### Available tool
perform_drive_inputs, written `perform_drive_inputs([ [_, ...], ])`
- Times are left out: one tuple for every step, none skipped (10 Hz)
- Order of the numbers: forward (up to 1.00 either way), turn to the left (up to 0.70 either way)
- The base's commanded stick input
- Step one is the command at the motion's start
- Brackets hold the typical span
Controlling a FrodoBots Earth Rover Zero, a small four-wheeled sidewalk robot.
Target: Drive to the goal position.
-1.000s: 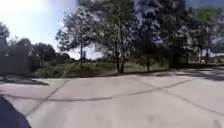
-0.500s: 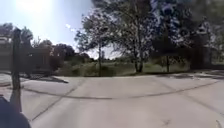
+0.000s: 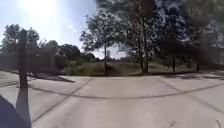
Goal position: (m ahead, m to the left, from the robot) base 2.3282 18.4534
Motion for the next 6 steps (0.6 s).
perform_drive_inputs([
  [0.0,0.0],
  [0.7,0.0],
  [0.7,0.0],
  [0.7,0.0],
  [0.7,0.0],
  [0.7,0.0],
])
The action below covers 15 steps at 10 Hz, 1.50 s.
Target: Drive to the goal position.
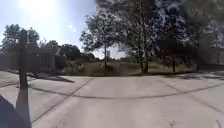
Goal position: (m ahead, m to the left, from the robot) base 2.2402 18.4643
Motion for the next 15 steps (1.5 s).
perform_drive_inputs([
  [0.7,0.0],
  [0.7,0.0],
  [0.7,0.12],
  [0.7,0.35],
  [0.7,0.35],
  [0.7,0.35],
  [0.7,0.35],
  [0.7,0.35],
  [0.7,0.35],
  [0.7,0.35],
  [0.7,0.35],
  [0.7,0.35],
  [0.7,0.35],
  [0.7,0.35],
  [0.7,0.35],
])
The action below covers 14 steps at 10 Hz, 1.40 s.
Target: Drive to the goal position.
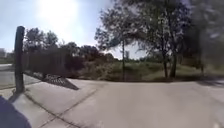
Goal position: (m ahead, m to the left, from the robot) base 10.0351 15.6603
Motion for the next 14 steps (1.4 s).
perform_drive_inputs([
  [0.7,0.35],
  [0.44,0.48],
  [0.18,0.61],
  [0.0,0.7],
  [0.0,0.7],
  [0.0,0.7],
  [0.0,0.7],
  [0.0,0.7],
  [0.0,0.7],
  [0.0,0.7],
  [0.0,0.7],
  [0.0,0.7],
  [0.0,0.7],
  [0.0,0.7],
])
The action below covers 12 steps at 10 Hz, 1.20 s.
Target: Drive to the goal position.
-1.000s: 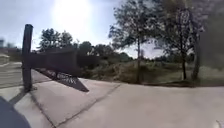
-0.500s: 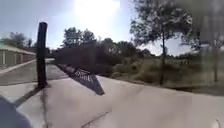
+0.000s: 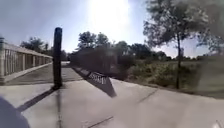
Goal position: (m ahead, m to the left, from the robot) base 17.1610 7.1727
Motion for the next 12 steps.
perform_drive_inputs([
  [0.0,0.7],
  [0.0,0.7],
  [0.0,0.21],
  [0.0,0.0],
  [0.0,0.0],
  [0.0,0.0],
  [0.7,0.0],
  [0.7,0.0],
  [0.7,0.0],
  [0.7,0.0],
  [0.7,0.0],
  [0.7,0.0],
])
